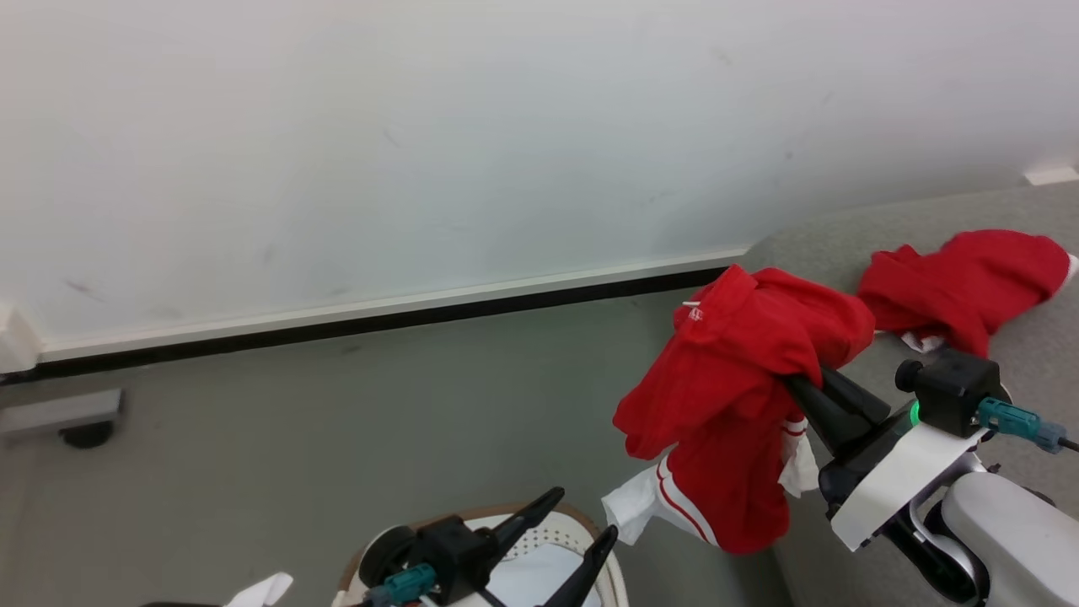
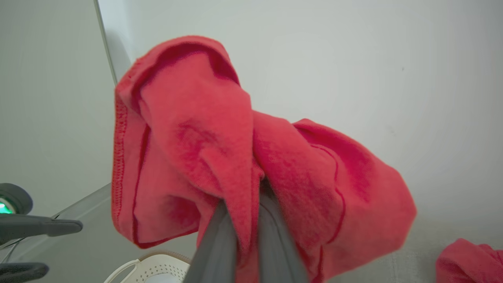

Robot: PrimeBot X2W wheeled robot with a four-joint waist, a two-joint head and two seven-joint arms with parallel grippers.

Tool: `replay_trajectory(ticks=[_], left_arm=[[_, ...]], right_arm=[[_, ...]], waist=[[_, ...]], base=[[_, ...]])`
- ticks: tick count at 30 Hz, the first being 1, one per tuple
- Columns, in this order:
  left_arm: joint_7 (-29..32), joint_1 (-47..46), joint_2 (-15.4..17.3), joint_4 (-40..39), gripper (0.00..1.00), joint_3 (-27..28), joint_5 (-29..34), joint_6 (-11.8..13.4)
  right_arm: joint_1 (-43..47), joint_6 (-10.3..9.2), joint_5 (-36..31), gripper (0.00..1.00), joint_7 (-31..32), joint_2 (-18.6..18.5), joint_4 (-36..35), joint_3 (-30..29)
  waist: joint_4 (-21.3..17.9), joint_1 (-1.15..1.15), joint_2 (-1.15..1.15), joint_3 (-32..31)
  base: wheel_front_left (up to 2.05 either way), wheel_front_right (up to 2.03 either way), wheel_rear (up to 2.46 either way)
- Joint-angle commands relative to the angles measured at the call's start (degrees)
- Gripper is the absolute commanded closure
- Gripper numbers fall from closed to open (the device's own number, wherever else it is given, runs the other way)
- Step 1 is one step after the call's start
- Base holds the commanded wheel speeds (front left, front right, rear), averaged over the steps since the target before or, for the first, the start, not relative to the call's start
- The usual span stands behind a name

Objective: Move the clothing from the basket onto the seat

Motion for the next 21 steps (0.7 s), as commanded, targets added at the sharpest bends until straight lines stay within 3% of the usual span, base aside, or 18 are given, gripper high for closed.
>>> replay_trajectory(ticks=[1, 10, 21], left_arm=[[-0.2, -0.7, -0.4, -0.4, 0.0, -0.2, 0.5, -0.1], [-0.2, -1.9, -0.9, -2.0, 0.0, -1.0, 1.5, -0.4], [1.8, -7.1, 4.2, -8.1, 0.0, -0.5, 3.9, -1.8]], right_arm=[[0.1, -0.13, -0.7, 1.0, -0.2, -0.8, -0.4, -0.9], [1.9, -0.13, -2.1, 1.0, -0.2, -2.5, -2.3, -5.4], [-2.1, -0.13, -10.2, 1.0, 2.4, 0.9, -3.9, -20.7]], waist=[[-3.7, 0.0, 0.0, 1.0], [-8.7, 0.0, 0.0, 4.0], [-6.1, 0.0, 0.0, 17.7]], base=[[0.0, 0.0, 0.0], [0.0, 0.0, 0.0], [0.0, 0.0, 0.0]])
